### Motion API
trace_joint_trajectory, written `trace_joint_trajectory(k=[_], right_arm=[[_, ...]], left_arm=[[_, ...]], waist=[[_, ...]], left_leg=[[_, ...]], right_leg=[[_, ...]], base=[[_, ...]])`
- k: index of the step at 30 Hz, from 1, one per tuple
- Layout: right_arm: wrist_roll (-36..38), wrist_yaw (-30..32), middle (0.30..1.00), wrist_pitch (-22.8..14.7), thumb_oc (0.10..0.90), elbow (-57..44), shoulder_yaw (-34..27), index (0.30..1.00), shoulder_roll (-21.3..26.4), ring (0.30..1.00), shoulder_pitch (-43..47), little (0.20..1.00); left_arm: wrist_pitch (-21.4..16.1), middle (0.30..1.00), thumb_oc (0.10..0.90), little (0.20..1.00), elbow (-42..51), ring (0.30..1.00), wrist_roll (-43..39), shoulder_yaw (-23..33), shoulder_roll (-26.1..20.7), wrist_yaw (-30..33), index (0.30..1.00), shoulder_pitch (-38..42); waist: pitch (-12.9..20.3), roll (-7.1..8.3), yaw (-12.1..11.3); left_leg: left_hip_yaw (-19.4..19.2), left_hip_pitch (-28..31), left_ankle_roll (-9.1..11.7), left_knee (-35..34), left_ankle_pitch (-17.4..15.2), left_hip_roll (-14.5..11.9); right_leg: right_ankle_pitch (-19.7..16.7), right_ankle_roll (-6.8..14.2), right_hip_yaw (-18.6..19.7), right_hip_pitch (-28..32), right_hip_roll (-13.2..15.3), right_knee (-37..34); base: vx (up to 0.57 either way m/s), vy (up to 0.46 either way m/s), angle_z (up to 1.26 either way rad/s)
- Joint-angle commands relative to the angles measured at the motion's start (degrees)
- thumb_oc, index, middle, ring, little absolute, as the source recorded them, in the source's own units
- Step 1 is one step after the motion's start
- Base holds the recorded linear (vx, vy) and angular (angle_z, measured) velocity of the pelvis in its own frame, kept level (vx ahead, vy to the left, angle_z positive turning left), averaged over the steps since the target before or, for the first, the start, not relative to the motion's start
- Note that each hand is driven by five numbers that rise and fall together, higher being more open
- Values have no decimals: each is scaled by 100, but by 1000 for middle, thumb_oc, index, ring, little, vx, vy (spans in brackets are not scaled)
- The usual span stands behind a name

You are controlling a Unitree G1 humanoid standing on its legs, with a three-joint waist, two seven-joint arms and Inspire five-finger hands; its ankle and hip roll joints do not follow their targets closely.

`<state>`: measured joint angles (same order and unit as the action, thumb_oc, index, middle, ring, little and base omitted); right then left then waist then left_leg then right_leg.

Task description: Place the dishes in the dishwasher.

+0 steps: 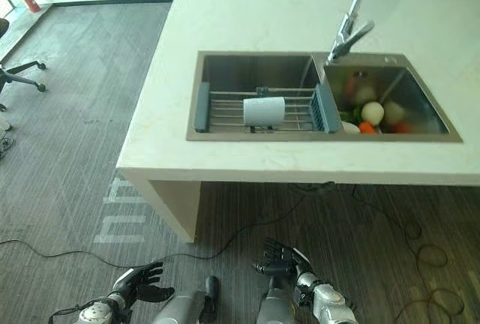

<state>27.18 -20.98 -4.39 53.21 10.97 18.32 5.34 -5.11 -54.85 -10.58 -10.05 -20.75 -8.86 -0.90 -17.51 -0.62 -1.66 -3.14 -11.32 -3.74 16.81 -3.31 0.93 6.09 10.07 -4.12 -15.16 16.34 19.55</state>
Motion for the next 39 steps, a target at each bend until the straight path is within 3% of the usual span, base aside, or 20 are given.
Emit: trace_joint_trajectory(k=[1,6,8,9,11,14,15,16,17,20,21,24,26,28,30,31,39], right_arm=[[22,-332,900,-404,800,-291,-131,900,259,900,143,900],[-97,-285,900,-377,800,-33,-191,900,406,900,265,900],[-14,-145,900,-324,800,72,-314,900,504,900,236,900],[3,-169,900,-364,800,197,-374,900,531,900,209,900],[-64,-207,900,-465,800,479,-509,900,553,900,133,900],[10,-67,900,-400,800,693,-613,900,553,900,70,900],[93,26,900,-406,800,899,-689,900,548,900,20,900],[167,102,900,-392,800,1179,-831,900,540,900,-9,900],[175,240,900,-258,800,1405,-839,900,534,900,-3,900],[293,292,900,-111,800,1627,-948,900,444,900,-79,900],[193,323,900,-72,800,1766,-1009,900,377,900,-141,900],[244,300,900,-144,800,1903,-1123,900,280,900,-180,900],[207,246,900,-181,800,1865,-1141,900,200,900,-229,900],[109,197,900,-165,800,1846,-1116,900,175,900,-226,900],[-8,130,900,-189,800,1896,-1057,900,180,900,-163,900],[-52,163,900,-135,800,1891,-950,900,171,900,-49,900],[278,439,900,221,800,1885,-1105,900,175,900,-41,900]], left_arm=[[-112,900,800,900,327,900,-9,-13,-46,238,900,-78],[-50,900,800,900,117,900,-306,57,97,271,900,38],[-101,900,800,900,-44,900,-369,45,201,288,900,134],[-146,900,800,900,-102,900,-394,56,234,283,900,142],[-152,900,800,900,-210,900,-408,45,266,243,900,181],[-211,900,800,900,-339,900,-381,102,360,219,900,78],[-247,900,800,900,-503,900,-429,132,429,221,900,81],[-254,900,800,900,-728,900,-390,157,488,216,900,153],[-175,900,800,900,-939,900,-435,167,533,229,900,189],[-127,900,800,900,-1206,900,-520,188,538,246,900,223],[-126,900,800,900,-1384,900,-534,233,536,241,900,201],[-108,900,800,900,-1581,900,-621,227,485,205,900,179],[-86,900,800,900,-1664,900,-633,211,437,264,900,166],[-30,900,800,900,-1677,900,-816,229,390,293,900,140],[-95,900,800,900,-1712,900,-969,277,364,274,900,156],[2,900,800,900,-1645,900,-1127,324,307,344,900,229],[227,900,800,900,-1625,900,-1407,393,612,341,900,282]], waist=[[121,9,86],[170,-57,184],[110,-27,214],[68,31,204],[-28,119,185],[-43,-68,115],[-39,-214,76],[-16,-221,77],[69,-205,58],[158,-169,102],[205,-121,87],[198,-89,45],[145,-158,103],[59,-134,157],[6,42,165],[15,102,119],[281,115,134]], left_leg=[[283,720,394,38,-1245,-461],[401,794,676,38,-1142,-1022],[337,711,687,38,-669,-1178],[217,677,664,38,-380,-1171],[-36,575,559,38,-234,-985],[185,180,549,38,-485,-692],[280,-237,735,38,-325,-720],[119,-431,783,38,-246,-836],[278,-365,749,38,-375,-729],[263,-178,705,38,-546,-715],[362,-7,632,38,-674,-583],[324,180,463,38,-818,-524],[417,316,306,38,-888,-484],[409,415,246,38,-939,-427],[261,442,271,38,-1069,-314],[144,323,275,38,-1056,-371],[-3,67,528,38,-979,-610]], right_leg=[[-271,20,-289,119,-186,-236],[-55,-247,-558,78,-450,-236],[123,-444,-487,200,-559,-236],[213,-522,-472,301,-565,-236],[307,-597,-495,496,-562,-236],[311,-528,-536,528,-750,-236],[402,-521,-580,623,-868,-236],[549,-512,-620,741,-838,-236],[539,-460,-581,726,-778,-236],[509,-419,-633,747,-684,-236],[439,-345,-567,752,-609,-236],[415,-299,-602,973,-546,-236],[173,-263,-620,1145,-618,-236],[93,-255,-576,994,-628,-236],[-28,-136,-484,479,-434,-236],[35,-132,-368,341,-467,-236],[291,-184,-284,200,-660,-236]], base=[[233,-401,30],[128,-312,15],[103,-316,-25],[138,-315,2],[166,-238,41],[177,53,30],[218,232,20],[276,376,1],[201,321,-19],[140,228,-20],[160,233,1],[159,213,-47],[171,133,-11],[86,-7,4],[-10,-160,-13],[-13,-191,-26],[30,-85,9]])
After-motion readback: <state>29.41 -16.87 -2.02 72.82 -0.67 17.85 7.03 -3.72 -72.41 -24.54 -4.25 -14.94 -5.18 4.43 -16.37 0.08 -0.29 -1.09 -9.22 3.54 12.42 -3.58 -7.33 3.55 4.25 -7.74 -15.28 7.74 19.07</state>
